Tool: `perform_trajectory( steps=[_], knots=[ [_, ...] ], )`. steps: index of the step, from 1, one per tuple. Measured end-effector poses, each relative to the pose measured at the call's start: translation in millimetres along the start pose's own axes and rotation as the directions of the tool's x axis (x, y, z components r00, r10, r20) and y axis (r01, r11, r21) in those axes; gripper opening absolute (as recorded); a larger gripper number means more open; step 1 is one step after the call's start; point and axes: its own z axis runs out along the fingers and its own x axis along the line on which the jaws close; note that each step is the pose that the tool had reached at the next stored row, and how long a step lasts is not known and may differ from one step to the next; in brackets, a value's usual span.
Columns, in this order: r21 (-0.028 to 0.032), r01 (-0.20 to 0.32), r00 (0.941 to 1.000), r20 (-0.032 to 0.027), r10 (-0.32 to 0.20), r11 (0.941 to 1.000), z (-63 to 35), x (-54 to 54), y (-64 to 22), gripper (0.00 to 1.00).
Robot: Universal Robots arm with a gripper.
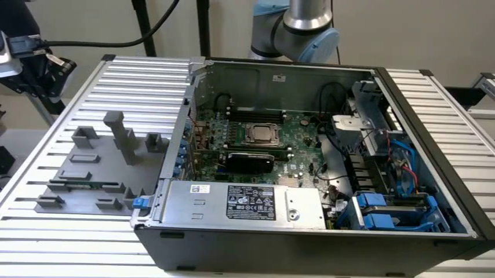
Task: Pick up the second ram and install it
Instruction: 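Reach for the second ram, then pick up the second ram and move it above second insertion slot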
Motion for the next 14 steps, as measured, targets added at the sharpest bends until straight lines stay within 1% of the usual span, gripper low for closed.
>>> perform_trajectory(
  steps=[4,6,8,11,14],
  knots=[
    [-0.0001,0.003,1.0,0.0001,-0.003,1.0,0.4,-0.2,0.0,0.0],
    [-0.0003,0.031,0.9995,-0.0011,-0.031,0.9995,1.1,-0.4,0.0,0.0],
    [-0.0004,0.067,0.9978,-0.0027,-0.067,0.9978,1.9,-0.4,0.0,0.0],
    [-0.0011,0.121,0.9927,-0.0046,-0.121,0.9927,3.8,-0.4,-0.1,0.0],
    [-0.0017,0.175,0.9845,-0.0066,-0.175,0.9845,5.6,-0.4,-0.2,0.0]
  ],
)
